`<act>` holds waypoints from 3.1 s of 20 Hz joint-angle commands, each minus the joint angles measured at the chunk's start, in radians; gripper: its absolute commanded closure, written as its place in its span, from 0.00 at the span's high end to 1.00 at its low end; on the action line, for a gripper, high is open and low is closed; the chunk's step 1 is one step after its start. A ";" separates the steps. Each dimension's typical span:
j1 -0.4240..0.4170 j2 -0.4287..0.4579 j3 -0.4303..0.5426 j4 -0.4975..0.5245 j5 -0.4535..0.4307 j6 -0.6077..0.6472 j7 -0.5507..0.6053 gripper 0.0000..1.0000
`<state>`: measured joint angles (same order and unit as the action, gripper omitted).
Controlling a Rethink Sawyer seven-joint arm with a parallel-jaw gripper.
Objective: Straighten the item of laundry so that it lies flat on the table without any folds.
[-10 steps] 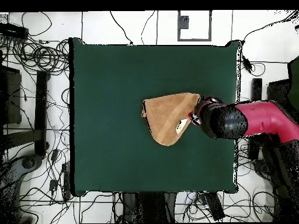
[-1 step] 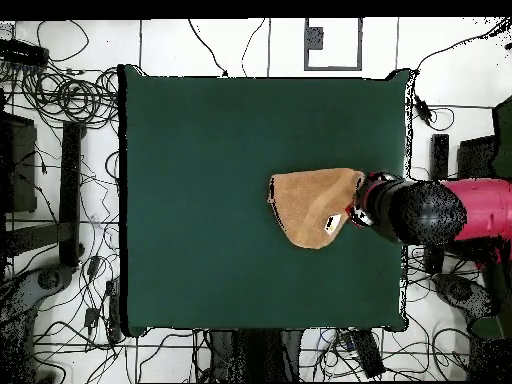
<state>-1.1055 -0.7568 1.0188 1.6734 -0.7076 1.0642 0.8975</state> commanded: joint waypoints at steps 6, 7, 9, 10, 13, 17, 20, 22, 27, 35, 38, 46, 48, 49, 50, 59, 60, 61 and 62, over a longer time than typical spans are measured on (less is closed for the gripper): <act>-0.002 -0.075 0.108 0.062 0.077 0.141 -0.372 0.00; 0.000 -0.093 0.117 0.075 0.086 0.136 -0.360 0.00; -0.003 -0.102 0.123 0.079 0.091 0.130 -0.362 0.00; -0.005 -0.107 0.126 0.081 0.094 0.127 -0.364 0.00; -0.013 -0.117 0.142 0.092 0.112 0.133 -0.371 0.00; -0.029 -0.138 0.168 0.094 0.137 0.153 -0.395 0.00; -0.043 -0.159 0.192 0.093 0.157 0.182 -0.421 0.00; -0.052 -0.170 0.207 0.093 0.166 0.199 -0.437 0.00; -0.057 -0.164 0.236 0.117 0.160 0.155 -0.415 0.00; -0.034 -0.128 0.260 0.078 0.167 0.131 -0.378 0.00; -0.012 -0.105 0.240 0.082 0.134 0.091 -0.341 0.00; 0.036 -0.097 0.258 0.035 0.108 0.012 -0.316 0.00; 0.049 -0.085 0.281 -0.005 0.123 0.008 -0.344 0.00; 0.063 -0.070 0.285 -0.036 0.121 -0.002 -0.359 0.00; 0.077 -0.055 0.290 -0.068 0.119 -0.013 -0.375 0.00; 0.171 -0.054 0.280 -0.260 0.074 -0.025 -0.424 0.00; 0.175 -0.059 0.279 -0.263 0.067 -0.040 -0.415 0.00; 0.179 -0.065 0.278 -0.265 0.059 -0.054 -0.406 0.00; 0.181 -0.069 0.277 -0.262 0.049 -0.068 -0.404 0.00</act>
<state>-0.9781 -0.8586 1.2849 1.4557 -0.6179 1.0484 0.7649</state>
